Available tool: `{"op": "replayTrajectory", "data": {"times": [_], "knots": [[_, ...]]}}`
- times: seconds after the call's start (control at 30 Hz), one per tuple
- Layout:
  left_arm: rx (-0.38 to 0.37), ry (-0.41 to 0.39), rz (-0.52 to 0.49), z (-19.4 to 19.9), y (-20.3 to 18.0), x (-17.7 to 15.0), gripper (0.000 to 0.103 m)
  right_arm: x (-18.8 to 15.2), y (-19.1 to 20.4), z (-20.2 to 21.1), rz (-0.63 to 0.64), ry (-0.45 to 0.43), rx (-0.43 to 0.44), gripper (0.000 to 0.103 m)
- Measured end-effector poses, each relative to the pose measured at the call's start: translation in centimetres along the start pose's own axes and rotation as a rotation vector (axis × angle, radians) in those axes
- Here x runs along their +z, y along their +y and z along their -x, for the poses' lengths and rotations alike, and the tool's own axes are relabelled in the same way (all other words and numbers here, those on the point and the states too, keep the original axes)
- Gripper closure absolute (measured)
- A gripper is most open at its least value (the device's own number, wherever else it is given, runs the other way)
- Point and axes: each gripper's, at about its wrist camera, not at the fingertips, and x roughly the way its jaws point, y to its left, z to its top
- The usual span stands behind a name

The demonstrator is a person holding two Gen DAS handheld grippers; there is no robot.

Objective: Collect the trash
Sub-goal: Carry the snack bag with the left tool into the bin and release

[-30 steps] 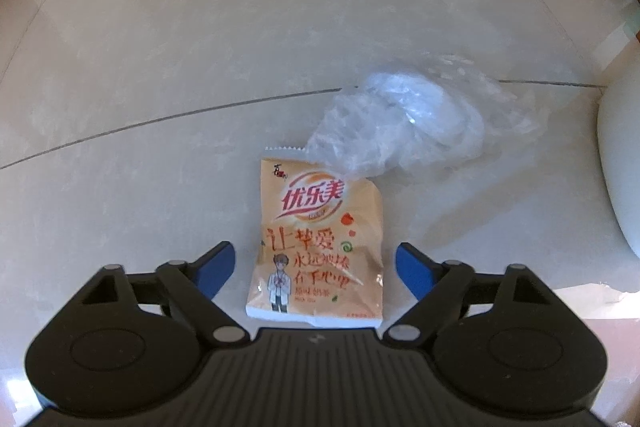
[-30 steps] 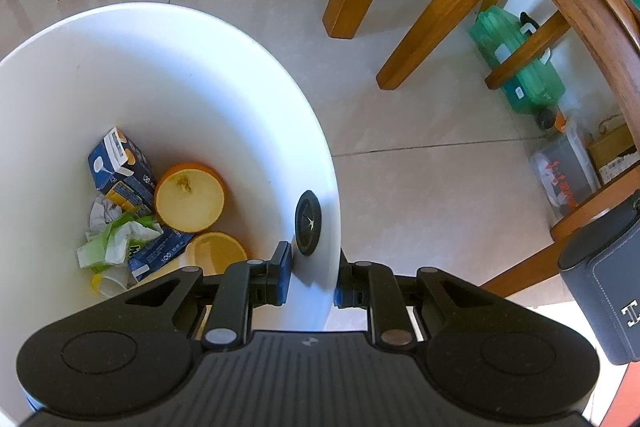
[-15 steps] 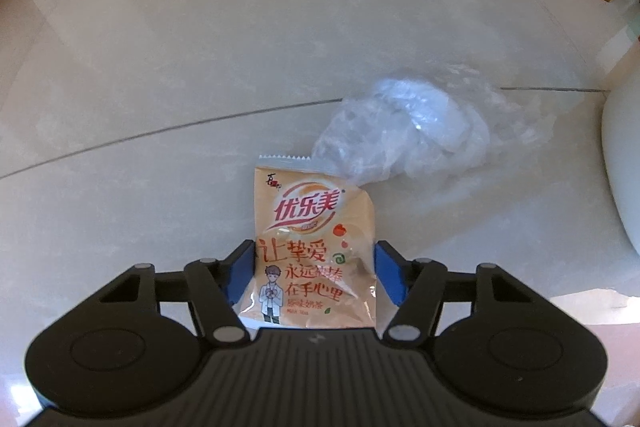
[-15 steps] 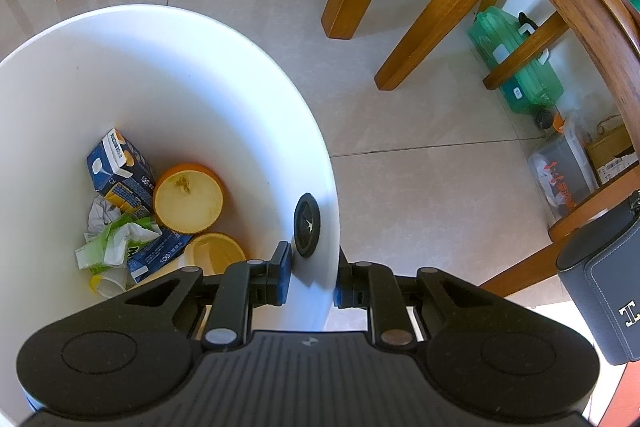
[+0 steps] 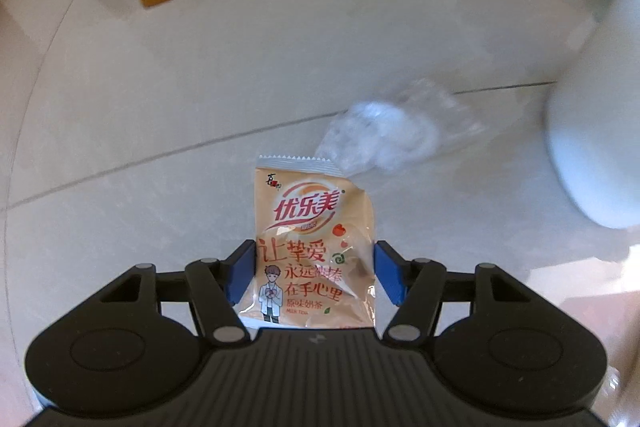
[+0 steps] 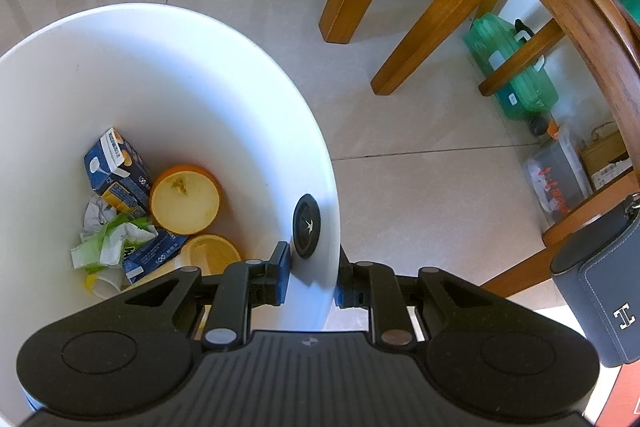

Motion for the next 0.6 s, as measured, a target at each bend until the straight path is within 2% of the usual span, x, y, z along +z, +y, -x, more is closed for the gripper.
{"op": "replayTrajectory", "data": {"times": [0.23, 0.47, 0.6], "knots": [[-0.092, -0.101, -0.153, 9.2, -2.5, 3.3, 0.040, 0.0, 0.1, 0.0, -0.007, -0.007, -0.008, 0.079], [-0.219, -0.190, -0.305, 19.0, -7.9, 7.8, 0.040, 0.0, 0.1, 0.1, -0.009, -0.012, -0.007, 0.079], [-0.320, -0.245, -0.367, 23.0, -11.7, 10.3, 0.040, -0.1, 0.4, 0.2, 0.008, -0.019, -0.023, 0.078]]}}
